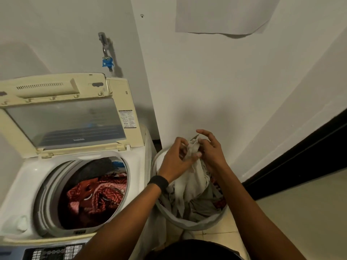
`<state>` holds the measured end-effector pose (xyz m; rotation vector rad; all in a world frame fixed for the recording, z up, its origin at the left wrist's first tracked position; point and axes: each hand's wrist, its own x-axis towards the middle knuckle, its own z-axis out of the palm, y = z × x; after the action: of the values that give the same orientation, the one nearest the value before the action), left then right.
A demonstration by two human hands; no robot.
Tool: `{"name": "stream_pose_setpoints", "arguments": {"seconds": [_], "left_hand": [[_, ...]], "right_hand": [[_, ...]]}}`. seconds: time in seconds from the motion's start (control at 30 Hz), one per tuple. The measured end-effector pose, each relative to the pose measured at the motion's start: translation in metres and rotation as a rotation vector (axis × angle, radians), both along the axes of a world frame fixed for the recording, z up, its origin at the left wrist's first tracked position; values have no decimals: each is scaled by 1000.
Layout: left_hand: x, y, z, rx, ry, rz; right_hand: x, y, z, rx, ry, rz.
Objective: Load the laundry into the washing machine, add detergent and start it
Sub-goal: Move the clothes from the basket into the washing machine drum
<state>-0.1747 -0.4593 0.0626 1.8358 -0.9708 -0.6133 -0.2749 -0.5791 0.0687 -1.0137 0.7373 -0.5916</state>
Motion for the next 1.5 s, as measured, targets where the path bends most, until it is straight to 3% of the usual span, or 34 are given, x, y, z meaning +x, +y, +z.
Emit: {"name": "stream_pose_setpoints", "arguments": {"seconds": [0.17, 0.4, 0.47, 0.67, 0.8, 0.9, 0.97, 1.07, 1.2, 1.37, 1.5], "left_hand": [[5, 9, 0, -17, -96, -3], [47, 11, 21, -224, -13, 192], [53, 7, 30, -265, 20, 228], [41, -9, 42, -231, 130, 210], [30, -12, 43, -150, 135, 57], [36, -12, 51, -163, 140, 118], [42, -11, 60, -208, 156, 184], [47, -11, 71, -205, 117, 163], [52, -5, 76, -219, 51, 127], [70, 2, 81, -119, 16, -25], [71, -2, 88, -169, -17, 67]], "right_hand": [[10, 2, 7, -43, 55, -13], [0, -13, 0, -720, 406, 24], [0, -15, 2, -797, 408, 11], [13, -4, 33, -776, 110, 143], [20, 0, 35, -778, 98, 237], [14, -2, 31, -658, 129, 296], [9, -2, 27, -574, 157, 447], [9, -8, 26, -638, 228, 621], [13, -32, 43, -821, 275, 567], [9, -38, 69, -890, 149, 385], [18, -22, 65, -900, 176, 470]]}}
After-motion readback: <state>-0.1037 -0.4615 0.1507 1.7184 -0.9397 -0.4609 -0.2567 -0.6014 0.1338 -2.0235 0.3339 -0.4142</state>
